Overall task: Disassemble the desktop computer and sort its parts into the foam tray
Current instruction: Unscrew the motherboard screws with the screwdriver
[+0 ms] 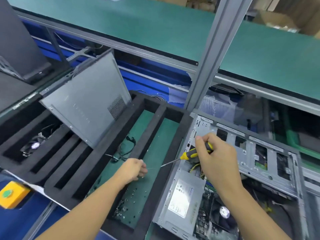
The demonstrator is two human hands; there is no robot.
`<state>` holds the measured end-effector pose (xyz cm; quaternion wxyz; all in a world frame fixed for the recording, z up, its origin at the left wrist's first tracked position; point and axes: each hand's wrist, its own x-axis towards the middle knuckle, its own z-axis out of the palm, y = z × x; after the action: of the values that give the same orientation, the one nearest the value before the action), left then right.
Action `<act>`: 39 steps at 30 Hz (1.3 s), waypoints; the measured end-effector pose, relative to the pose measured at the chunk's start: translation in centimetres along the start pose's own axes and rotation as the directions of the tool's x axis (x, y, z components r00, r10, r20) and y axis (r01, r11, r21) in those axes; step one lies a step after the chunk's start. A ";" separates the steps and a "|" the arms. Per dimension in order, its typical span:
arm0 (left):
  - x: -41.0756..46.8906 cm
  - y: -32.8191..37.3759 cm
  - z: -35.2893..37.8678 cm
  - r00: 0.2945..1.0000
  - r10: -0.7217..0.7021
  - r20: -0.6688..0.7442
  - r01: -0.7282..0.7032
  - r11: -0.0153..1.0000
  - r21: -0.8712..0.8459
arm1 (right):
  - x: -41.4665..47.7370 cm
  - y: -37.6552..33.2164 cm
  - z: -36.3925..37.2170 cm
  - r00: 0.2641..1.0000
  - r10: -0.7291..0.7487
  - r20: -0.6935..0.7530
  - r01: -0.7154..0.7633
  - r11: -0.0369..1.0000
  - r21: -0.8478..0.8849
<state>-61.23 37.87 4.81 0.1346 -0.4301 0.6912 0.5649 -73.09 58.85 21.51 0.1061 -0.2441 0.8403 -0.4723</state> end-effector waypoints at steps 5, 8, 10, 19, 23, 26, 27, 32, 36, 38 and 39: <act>-2.7 5.9 1.6 0.886 0.440 -0.145 -0.435 0.898 0.067 | -0.9 1.4 -2.2 0.995 -0.011 -0.097 0.010 1.000 -0.009; -4.7 9.7 3.9 0.788 0.613 -0.063 -0.612 0.790 0.027 | -1.7 2.3 -4.0 0.983 0.001 -0.183 -0.007 1.000 -0.028; -5.9 11.9 5.9 0.724 0.690 0.013 -0.689 0.722 0.064 | -2.4 3.0 -5.4 0.973 0.018 -0.229 -0.029 0.999 -0.044; -9.4 17.1 16.2 0.519 0.690 0.504 -0.850 0.476 0.223 | -7.0 7.1 -13.5 0.912 0.049 -0.406 -0.165 0.952 -0.257; -9.8 17.2 21.4 0.425 0.562 0.710 -0.893 0.391 0.224 | -9.6 9.1 -17.0 0.965 0.256 -0.046 -0.246 0.837 -0.488; -9.6 16.4 24.9 0.333 0.316 0.889 -0.922 0.305 0.237 | -11.7 10.1 -18.2 0.915 0.398 0.073 -0.281 0.754 -0.593; -9.4 16.0 26.1 0.299 0.236 0.925 -0.937 0.255 0.238 | -12.3 10.4 -18.2 0.900 0.426 0.093 -0.290 0.743 -0.603; -9.1 13.8 30.5 0.268 0.019 0.963 -0.956 0.132 0.263 | -14.1 11.4 -17.2 0.837 0.518 0.177 -0.275 0.678 -0.682; -8.9 12.3 32.1 0.205 0.046 0.978 -0.967 0.165 0.195 | -14.8 12.2 -16.5 0.870 0.472 0.146 -0.191 0.593 -0.783; -8.7 11.8 32.5 0.189 0.040 0.981 -0.964 0.200 0.177 | -14.9 12.7 -16.3 0.880 0.458 0.124 -0.183 0.569 -0.802; -8.7 11.5 32.7 0.188 0.033 0.982 -0.963 0.205 0.178 | -15.1 13.0 -16.3 0.884 0.454 0.114 -0.184 0.560 -0.807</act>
<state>-74.45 70.97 7.66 0.3908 0.3634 0.7995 0.2758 -70.82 84.31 18.36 0.2051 -0.1776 0.9624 0.0095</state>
